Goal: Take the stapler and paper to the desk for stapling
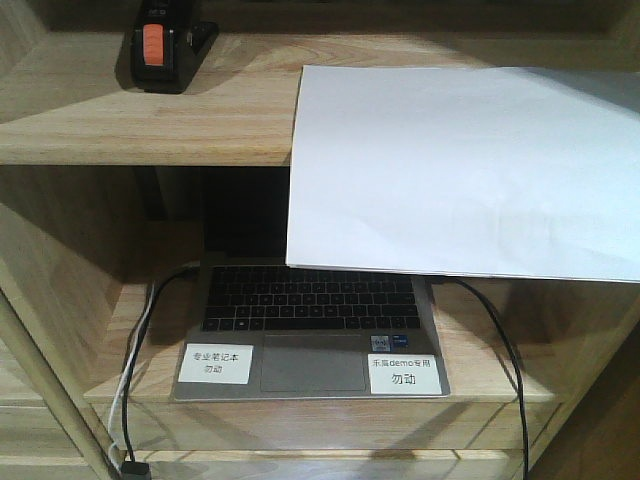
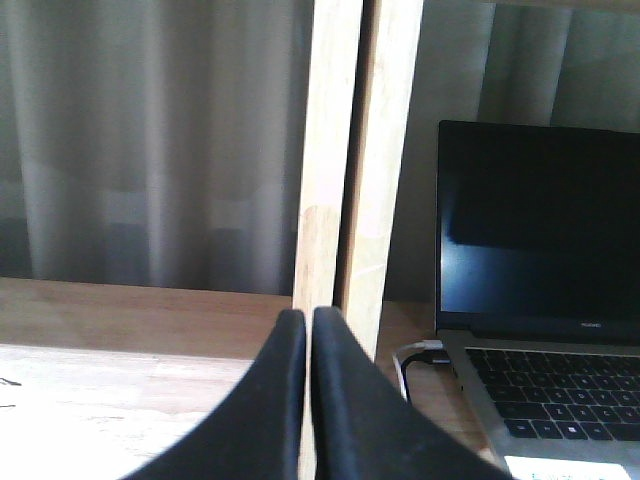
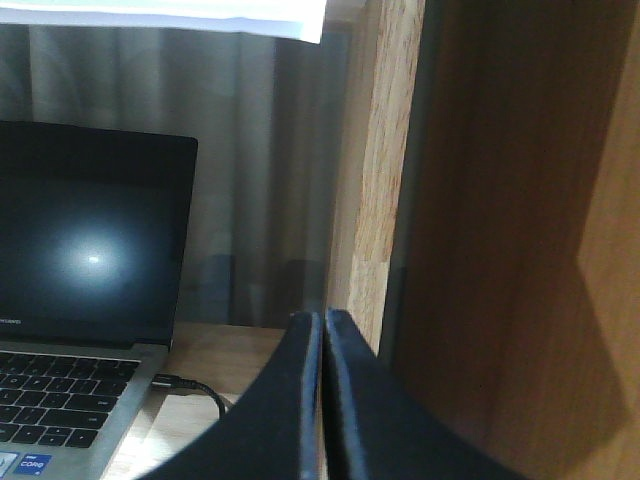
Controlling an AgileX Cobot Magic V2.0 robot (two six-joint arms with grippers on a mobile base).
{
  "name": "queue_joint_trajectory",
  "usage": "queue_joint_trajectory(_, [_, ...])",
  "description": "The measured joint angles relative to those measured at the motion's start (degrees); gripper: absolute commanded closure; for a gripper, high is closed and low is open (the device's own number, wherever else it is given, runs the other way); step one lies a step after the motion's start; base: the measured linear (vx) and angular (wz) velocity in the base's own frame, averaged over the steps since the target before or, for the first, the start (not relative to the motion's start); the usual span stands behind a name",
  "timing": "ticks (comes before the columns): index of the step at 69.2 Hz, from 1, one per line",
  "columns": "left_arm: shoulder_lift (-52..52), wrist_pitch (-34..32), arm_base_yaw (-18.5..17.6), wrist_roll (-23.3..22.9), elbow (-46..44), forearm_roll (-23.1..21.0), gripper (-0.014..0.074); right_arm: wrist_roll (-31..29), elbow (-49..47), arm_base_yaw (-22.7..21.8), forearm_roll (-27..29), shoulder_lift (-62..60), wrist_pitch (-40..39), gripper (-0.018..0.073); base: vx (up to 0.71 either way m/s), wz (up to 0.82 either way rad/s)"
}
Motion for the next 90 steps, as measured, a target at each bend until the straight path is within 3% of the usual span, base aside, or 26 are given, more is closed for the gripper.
queue_joint_trajectory(90, [0.0, -0.52, 0.0, 0.0, 0.0, 0.0, 0.0603, 0.0, 0.0, 0.0, 0.0, 0.0, 0.0, 0.0569, 0.0, 0.0])
